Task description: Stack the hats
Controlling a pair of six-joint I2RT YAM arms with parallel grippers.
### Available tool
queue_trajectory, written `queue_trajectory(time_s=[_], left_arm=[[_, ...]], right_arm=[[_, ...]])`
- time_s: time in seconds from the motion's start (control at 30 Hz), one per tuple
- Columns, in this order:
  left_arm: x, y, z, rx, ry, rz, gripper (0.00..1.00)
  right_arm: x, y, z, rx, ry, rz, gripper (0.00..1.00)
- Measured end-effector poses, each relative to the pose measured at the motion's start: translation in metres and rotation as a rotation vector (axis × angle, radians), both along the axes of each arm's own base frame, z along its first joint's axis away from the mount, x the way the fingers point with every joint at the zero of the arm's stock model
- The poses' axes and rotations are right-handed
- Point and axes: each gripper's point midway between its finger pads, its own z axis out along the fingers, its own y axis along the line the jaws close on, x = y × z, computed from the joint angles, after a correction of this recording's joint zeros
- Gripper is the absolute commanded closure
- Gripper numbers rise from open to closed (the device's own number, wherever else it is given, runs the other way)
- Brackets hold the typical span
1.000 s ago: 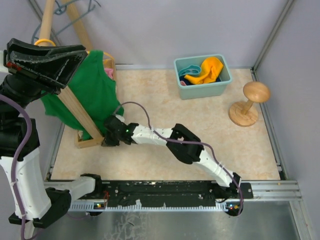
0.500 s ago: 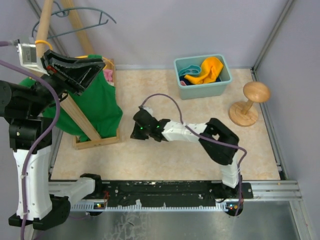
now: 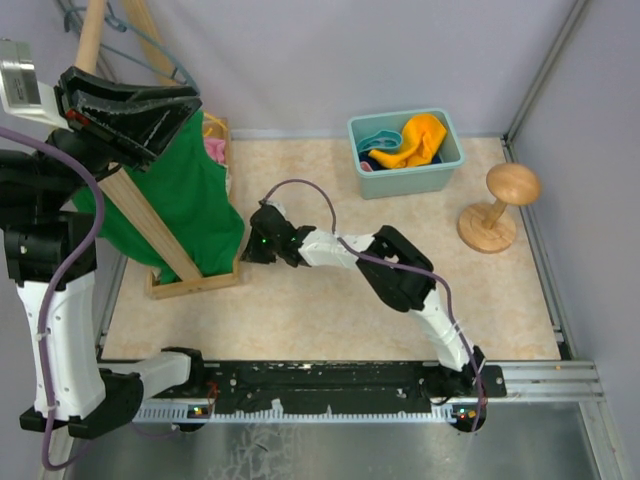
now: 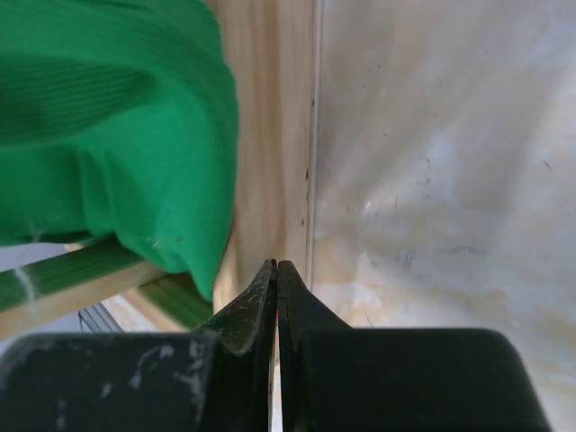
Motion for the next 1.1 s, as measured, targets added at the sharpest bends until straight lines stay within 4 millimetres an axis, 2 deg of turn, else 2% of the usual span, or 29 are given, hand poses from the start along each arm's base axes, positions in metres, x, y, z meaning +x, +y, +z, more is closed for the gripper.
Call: queue_trajectory(time_s=[0.13,0.27,0.33,0.5,0.57,0.6,0.67,0.7,0.73,0.8,0.83,0.9,0.93,0.97,1.0,1.07,1.1], left_arm=[[0.002,-0.001,0.012,-0.007,-0.020,-0.005,0.71],[0.002,-0.001,0.022,-0.010,-0.038,-0.005,0.71],[0.002,-0.001,0.022,-0.009,-0.035,-0.004,0.71],[0.009,-0.001,0.006,0.003,0.008,0.005,0.69],[0.014,-0.001,-0.001,0.009,0.025,0.010,0.68],[0.018,-0.001,-0.005,0.013,0.033,0.014,0.68],[0.026,-0.002,-0.015,0.018,0.057,0.024,0.66],[0.031,-0.001,-0.021,0.022,0.069,0.034,0.78],[0.035,-0.001,-0.027,0.025,0.081,0.043,0.84],[0.046,-0.001,-0.045,0.038,0.112,0.063,0.84],[0.050,-0.001,-0.054,0.044,0.124,0.070,0.75],[0.059,-0.001,-0.074,0.056,0.160,0.076,0.47],[0.064,-0.002,-0.086,0.062,0.183,0.076,0.43],[0.071,-0.004,-0.099,0.068,0.214,0.071,0.42],[0.077,-0.006,-0.114,0.072,0.249,0.062,0.39],[0.092,-0.012,-0.146,0.082,0.325,0.036,0.34],[0.101,-0.018,-0.164,0.091,0.366,0.020,0.34]], right_arm=[[0.000,0.009,-0.021,-0.042,0.038,0.019,1.00],[0.000,0.021,-0.029,-0.060,0.066,0.031,1.00],[-0.003,0.035,-0.029,-0.054,0.074,0.046,1.00],[-0.021,0.099,-0.029,0.026,0.087,0.122,1.00],[-0.030,0.117,-0.028,0.060,0.091,0.148,1.00],[-0.036,0.124,-0.027,0.075,0.097,0.163,1.00],[-0.045,0.127,-0.030,0.074,0.113,0.185,1.00],[-0.048,0.128,-0.029,0.075,0.111,0.193,1.00],[-0.050,0.123,-0.033,0.074,0.105,0.198,1.00],[-0.056,0.090,-0.034,0.054,0.118,0.188,1.00],[-0.057,0.063,-0.034,0.021,0.120,0.170,1.00],[-0.053,0.007,-0.025,-0.045,0.119,0.129,1.00],[-0.046,-0.024,-0.018,-0.071,0.102,0.099,0.97],[-0.036,-0.056,-0.005,-0.090,0.075,0.059,0.92],[-0.027,-0.081,0.010,-0.099,0.045,0.025,0.82],[-0.001,-0.142,0.054,-0.104,-0.061,-0.078,0.65],[0.008,-0.166,0.076,-0.099,-0.113,-0.122,0.55]])
